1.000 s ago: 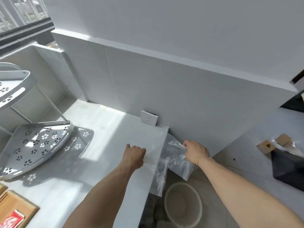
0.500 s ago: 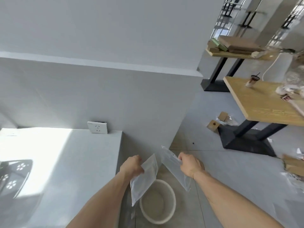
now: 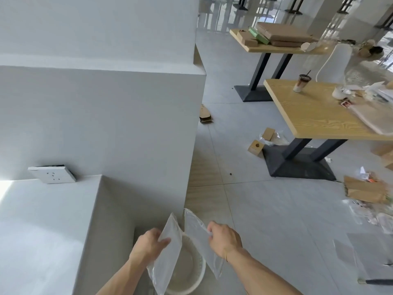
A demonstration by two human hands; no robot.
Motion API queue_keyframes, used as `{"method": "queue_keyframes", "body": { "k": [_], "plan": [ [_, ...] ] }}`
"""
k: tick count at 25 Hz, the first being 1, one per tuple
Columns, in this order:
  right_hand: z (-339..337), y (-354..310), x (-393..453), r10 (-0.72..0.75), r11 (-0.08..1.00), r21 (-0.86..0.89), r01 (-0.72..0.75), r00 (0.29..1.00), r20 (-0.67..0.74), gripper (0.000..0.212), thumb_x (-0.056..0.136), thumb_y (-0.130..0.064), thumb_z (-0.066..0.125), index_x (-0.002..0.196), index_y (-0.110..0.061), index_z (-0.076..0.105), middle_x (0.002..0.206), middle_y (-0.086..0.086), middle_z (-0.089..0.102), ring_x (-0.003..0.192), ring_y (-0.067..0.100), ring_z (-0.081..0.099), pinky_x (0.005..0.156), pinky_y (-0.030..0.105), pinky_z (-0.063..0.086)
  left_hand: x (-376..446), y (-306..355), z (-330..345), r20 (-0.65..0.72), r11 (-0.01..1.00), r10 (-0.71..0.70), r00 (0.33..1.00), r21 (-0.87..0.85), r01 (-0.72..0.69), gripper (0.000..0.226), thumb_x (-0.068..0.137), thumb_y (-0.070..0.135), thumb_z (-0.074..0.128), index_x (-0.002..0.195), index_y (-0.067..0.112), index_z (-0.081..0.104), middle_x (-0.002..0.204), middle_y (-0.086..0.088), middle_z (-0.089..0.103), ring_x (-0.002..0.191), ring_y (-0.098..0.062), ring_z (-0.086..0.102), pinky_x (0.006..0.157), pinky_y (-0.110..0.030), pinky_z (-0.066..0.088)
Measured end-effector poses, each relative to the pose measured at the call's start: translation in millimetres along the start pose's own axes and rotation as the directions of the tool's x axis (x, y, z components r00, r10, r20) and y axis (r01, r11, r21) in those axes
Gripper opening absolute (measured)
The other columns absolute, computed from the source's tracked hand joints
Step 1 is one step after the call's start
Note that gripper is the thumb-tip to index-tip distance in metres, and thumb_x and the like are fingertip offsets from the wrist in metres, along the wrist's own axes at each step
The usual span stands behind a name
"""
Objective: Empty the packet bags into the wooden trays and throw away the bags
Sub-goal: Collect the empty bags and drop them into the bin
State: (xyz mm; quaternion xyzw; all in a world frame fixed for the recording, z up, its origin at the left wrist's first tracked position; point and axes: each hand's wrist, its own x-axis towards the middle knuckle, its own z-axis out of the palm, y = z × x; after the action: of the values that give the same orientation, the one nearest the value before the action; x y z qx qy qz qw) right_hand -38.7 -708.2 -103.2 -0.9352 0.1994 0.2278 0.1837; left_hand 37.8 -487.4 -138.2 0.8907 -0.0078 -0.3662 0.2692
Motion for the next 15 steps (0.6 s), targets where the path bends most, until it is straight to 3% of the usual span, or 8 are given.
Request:
{"method": "queue_keyframes", "body": {
  "k": [4, 8, 12, 15],
  "plan": [
    [52, 22, 37, 0.004, 0.999, 0.039, -0.006, 0.999, 0.052, 0.007, 0.093, -0.020, 0.045, 0.092, -0.026, 0.048, 0.106, 0.008, 0.069, 0.078, 0.027, 0.052, 0.069, 0.032, 0.044, 34, -21, 46, -0.054, 0.995, -0.082, 0.995, -0.060, 0.078, 0.033, 0.092, 0.048, 0.053, 0.094, 0.016, 0.058, 0.088, -0.002, 0.064, 0.080, -0.020, 0.059, 0.066, -0.029, 0.045],
    [125, 43, 87, 0.016, 0.997, 0.078, -0.023, 0.995, 0.097, 0.018, 0.092, -0.025, 0.045, 0.108, -0.024, 0.053, 0.114, 0.008, 0.068, 0.104, 0.030, 0.065, 0.085, 0.034, 0.050, 92, -53, 100, -0.094, 0.977, -0.198, 0.976, -0.104, 0.188, 0.026, 0.093, 0.036, 0.048, 0.089, 0.014, 0.060, 0.086, -0.009, 0.065, 0.085, -0.027, 0.060, 0.066, -0.029, 0.042],
    [209, 62, 128, 0.047, 0.992, 0.105, -0.066, 0.984, 0.174, 0.014, 0.094, -0.022, 0.045, 0.106, -0.021, 0.054, 0.109, 0.009, 0.070, 0.101, 0.031, 0.066, 0.079, 0.034, 0.051, 149, -101, 162, -0.046, 0.965, -0.259, 0.965, -0.046, 0.257, 0.022, 0.095, 0.032, 0.046, 0.094, 0.015, 0.059, 0.087, -0.010, 0.067, 0.076, -0.026, 0.058, 0.068, -0.030, 0.044],
    [269, 81, 151, 0.111, 0.983, 0.117, -0.140, 0.967, 0.230, 0.016, 0.094, -0.021, 0.046, 0.108, -0.019, 0.055, 0.107, 0.011, 0.070, 0.100, 0.031, 0.067, 0.077, 0.034, 0.052, 190, -135, 202, -0.026, 0.949, -0.314, 0.949, -0.022, 0.313, 0.025, 0.097, 0.029, 0.046, 0.101, 0.011, 0.062, 0.099, -0.016, 0.069, 0.080, -0.028, 0.057, 0.069, -0.028, 0.040]
  ]
}}
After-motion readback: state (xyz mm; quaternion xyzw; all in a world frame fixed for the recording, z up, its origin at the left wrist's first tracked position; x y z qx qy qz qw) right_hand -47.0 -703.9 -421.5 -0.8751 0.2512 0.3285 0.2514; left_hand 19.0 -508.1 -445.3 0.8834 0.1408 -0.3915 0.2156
